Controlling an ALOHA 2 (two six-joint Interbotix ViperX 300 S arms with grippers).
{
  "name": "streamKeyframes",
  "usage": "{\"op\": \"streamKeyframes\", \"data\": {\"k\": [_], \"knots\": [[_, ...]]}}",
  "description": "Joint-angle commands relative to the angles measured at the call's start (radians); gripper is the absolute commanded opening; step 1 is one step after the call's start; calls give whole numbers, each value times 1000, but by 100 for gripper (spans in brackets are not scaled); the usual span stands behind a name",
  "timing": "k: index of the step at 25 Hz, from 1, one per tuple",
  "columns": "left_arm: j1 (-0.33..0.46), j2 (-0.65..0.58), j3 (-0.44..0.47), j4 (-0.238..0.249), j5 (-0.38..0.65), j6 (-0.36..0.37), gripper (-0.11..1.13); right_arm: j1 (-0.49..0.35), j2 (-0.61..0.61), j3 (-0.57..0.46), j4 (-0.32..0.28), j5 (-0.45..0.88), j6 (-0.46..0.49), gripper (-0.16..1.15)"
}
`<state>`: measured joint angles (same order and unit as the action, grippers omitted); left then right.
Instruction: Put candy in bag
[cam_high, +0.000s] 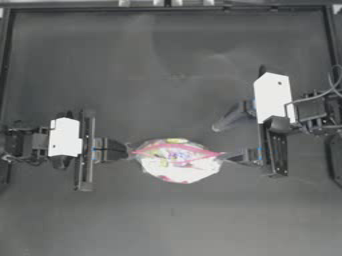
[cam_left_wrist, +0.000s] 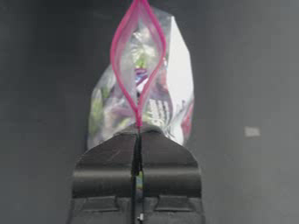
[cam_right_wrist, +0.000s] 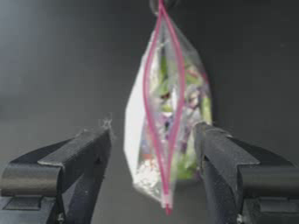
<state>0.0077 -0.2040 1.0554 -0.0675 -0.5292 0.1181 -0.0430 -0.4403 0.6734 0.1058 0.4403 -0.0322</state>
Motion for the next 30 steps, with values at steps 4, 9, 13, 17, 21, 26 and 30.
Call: {"op": "streamKeyframes", "data": {"k": [4, 9, 13, 17, 21, 26, 30], "knots": [[-8, -40, -14, 2, -5, 2, 79, 2, -17, -5, 0, -18, -2, 89], [-8, -40, -17, 0, -5, 0, 105, 2, -17, 5, 3, -41, -3, 89], [-8, -43, -18, -2, -5, -2, 100, 2, -17, 8, 5, -54, -5, 89], [-8, -60, -17, -2, -3, 0, 101, 3, -17, 12, 3, -57, -3, 89], [-5, -112, -12, -2, 29, 0, 101, 3, -29, 29, 0, -69, -3, 89], [0, -199, -15, 0, 133, 3, 100, 3, -78, 81, -3, -156, -6, 89], [0, -275, -11, 0, 196, 2, 99, 3, -127, 133, -6, -238, -6, 89]]}}
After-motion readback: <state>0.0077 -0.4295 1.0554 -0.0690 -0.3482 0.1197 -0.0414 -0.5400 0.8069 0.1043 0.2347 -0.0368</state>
